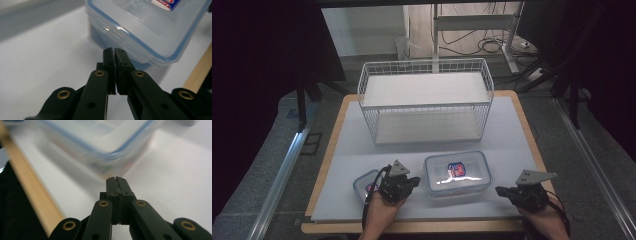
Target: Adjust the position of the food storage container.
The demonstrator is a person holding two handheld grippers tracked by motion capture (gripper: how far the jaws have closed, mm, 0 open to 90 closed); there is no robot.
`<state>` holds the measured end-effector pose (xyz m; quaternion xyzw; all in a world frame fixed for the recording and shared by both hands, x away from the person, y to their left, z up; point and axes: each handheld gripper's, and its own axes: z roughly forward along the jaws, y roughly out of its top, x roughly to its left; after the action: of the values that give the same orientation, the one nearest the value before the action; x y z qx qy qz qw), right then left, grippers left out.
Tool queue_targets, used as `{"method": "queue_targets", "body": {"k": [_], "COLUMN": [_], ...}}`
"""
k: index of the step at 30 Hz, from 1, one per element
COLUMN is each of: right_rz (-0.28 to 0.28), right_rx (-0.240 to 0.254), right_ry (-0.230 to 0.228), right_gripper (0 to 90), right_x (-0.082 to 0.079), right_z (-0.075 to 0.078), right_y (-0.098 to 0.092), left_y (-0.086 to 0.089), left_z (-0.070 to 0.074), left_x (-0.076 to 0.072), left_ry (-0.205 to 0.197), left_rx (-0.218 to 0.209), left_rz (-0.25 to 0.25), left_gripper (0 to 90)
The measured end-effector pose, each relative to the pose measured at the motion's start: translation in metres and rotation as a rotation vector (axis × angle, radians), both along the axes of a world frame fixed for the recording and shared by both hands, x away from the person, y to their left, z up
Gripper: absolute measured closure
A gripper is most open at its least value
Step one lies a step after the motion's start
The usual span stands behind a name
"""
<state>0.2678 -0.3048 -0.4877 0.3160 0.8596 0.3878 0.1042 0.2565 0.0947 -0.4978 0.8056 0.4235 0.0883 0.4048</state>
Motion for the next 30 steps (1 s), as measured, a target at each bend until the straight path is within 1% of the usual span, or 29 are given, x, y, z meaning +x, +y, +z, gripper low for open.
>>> {"method": "queue_targets", "body": {"k": [1, 2, 3, 6, 7, 8, 9, 10, 11, 12, 14, 15, 16, 18, 20, 22, 25, 26, 27, 28, 29, 30], "right_rz": [-0.01, -0.017, -0.017, -0.026, -0.026, -0.027, -0.031, -0.034, -0.043, -0.043, -0.043, -0.041, -0.04, -0.041, -0.04, -0.04, -0.041, -0.041, -0.041, -0.042, -0.042, -0.042], "right_rx": [-0.001, -0.001, -0.001, -0.001, -0.001, -0.001, -0.019, -0.021, -0.013, -0.013, -0.011, -0.012, -0.014, -0.012, -0.006, -0.004, -0.004, -0.004, -0.002, -0.002, -0.001, -0.003], "right_ry": [-0.008, -0.013, -0.013, -0.012, -0.012, -0.014, -0.028, -0.035, -0.028, -0.028, -0.02, -0.018, -0.019, -0.016, -0.017, -0.016, -0.018, -0.018, -0.015, -0.014, -0.014, -0.015], "right_gripper": [89.7, 89.7, 89.7, 89.7, 89.7, 89.7, 89.7, 89.7, 89.7, 89.7, 89.7, 89.7, 89.7, 89.7, 89.6, 89.5, 89.5, 89.4, 89.3, 89.3, 89.2, 89.2], "right_x": [0.005, 0.01, 0.01, 0.024, 0.024, 0.025, 0.026, 0.026, 0.028, 0.028, 0.028, 0.028, 0.028, 0.027, 0.027, 0.027, 0.027, 0.027, 0.026, 0.026, 0.026, 0.026], "right_z": [0.0, -0.001, -0.001, -0.004, -0.004, -0.004, -0.003, -0.003, -0.002, -0.002, -0.003, -0.004, -0.005, -0.005, -0.004, -0.005, -0.005, -0.005, -0.005, -0.005, -0.005, -0.006], "right_y": [0.0, 0.001, 0.001, 0.007, 0.007, 0.009, 0.011, 0.012, 0.012, 0.012, 0.012, 0.012, 0.012, 0.012, 0.011, 0.011, 0.011, 0.011, 0.011, 0.01, 0.011, 0.011], "left_y": [-0.004, -0.005, -0.005, -0.01, -0.01, -0.011, -0.01, -0.01, -0.009, -0.009, -0.009, -0.009, -0.007, -0.003, 0.001, 0.006, 0.017, 0.022, 0.024, 0.027, 0.031, 0.034], "left_z": [-0.003, -0.005, -0.005, -0.012, -0.012, -0.014, -0.015, -0.016, -0.017, -0.017, -0.015, -0.015, -0.014, -0.015, -0.015, -0.015, -0.017, -0.016, -0.014, -0.014, -0.014, -0.015], "left_x": [-0.004, -0.006, -0.006, -0.007, -0.007, -0.007, -0.007, -0.006, -0.007, -0.007, -0.01, -0.011, -0.013, -0.019, -0.024, -0.029, -0.032, -0.033, -0.034, -0.035, -0.036, -0.036], "left_ry": [0.015, 0.016, 0.016, 0.011, 0.011, 0.005, 0.002, 0.003, 0.01, 0.007, 0.0, -0.001, 0.012, 0.023, 0.036, 0.032, 0.045, 0.042, 0.044, 0.034, 0.033, 0.037], "left_rx": [-0.004, 0.005, 0.005, 0.067, 0.067, 0.089, 0.105, 0.107, 0.101, 0.101, 0.143, 0.15, 0.15, 0.161, 0.163, 0.195, 0.192, 0.18, 0.19, 0.212, 0.216, 0.207], "left_rz": [0.003, 0.008, 0.008, 0.028, 0.028, 0.03, 0.032, 0.034, 0.035, 0.043, 0.046, 0.047, 0.055, 0.072, 0.08, 0.103, 0.125, 0.134, 0.141, 0.153, 0.161, 0.165], "left_gripper": [87.9, 87.9, 87.9, 88.0, 87.9, 87.9, 88.0, 88.0, 88.7, 88.7, 89.2, 89.6, 89.6, 89.7, 89.8, 89.8, 89.8, 89.9, 89.9, 89.9, 89.9, 89.9]}}
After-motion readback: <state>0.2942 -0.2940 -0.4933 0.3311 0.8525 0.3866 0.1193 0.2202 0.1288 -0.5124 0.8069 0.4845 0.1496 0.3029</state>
